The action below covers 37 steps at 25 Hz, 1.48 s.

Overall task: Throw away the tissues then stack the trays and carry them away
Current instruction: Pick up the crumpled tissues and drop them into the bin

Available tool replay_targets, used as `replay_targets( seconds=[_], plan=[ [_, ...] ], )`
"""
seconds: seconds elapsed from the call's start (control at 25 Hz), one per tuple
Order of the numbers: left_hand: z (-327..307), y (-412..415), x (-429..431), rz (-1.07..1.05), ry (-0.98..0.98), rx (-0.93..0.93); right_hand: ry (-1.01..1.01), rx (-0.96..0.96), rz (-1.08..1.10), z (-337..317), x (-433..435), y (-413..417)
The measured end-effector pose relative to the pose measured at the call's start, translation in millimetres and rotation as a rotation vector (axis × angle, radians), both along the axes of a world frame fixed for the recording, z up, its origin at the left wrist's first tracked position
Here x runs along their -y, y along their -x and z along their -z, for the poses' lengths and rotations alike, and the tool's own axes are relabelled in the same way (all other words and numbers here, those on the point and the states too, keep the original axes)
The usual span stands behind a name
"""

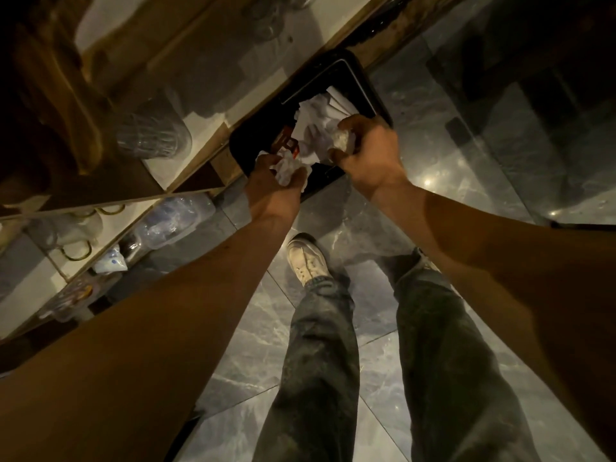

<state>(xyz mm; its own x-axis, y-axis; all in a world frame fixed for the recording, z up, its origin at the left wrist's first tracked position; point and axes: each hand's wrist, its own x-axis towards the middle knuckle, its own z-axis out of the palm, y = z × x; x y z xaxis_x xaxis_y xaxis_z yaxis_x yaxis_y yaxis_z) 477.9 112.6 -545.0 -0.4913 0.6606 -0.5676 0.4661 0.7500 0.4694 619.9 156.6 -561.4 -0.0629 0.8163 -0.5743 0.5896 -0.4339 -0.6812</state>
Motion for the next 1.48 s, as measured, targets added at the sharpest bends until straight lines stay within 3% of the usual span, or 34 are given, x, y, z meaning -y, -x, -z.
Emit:
replay_targets(
  seconds=[0.28,0.68,0.84,1.08,1.48],
  plan=[
    [11,1,-4,0.012,-0.075,-0.039,-0.054,-0.088,0.051,2,3,5],
    [2,5,18,0.076,-0.047,-0.014,0.004,-0.018,0.030,-7,19,-3],
    [-22,1,23,0.123,-0.085,0.000,-0.104,-0.028,-0.009,-30,32,-14],
    [-79,-14,36,0.259,-0.065,0.073,-0.167,0.018,-0.173,-86,44,-32],
    [-204,-45,90,0.534,-0.134,-0.044,-0.283,0.211,-0.662,-212,82,-88]
  ],
)
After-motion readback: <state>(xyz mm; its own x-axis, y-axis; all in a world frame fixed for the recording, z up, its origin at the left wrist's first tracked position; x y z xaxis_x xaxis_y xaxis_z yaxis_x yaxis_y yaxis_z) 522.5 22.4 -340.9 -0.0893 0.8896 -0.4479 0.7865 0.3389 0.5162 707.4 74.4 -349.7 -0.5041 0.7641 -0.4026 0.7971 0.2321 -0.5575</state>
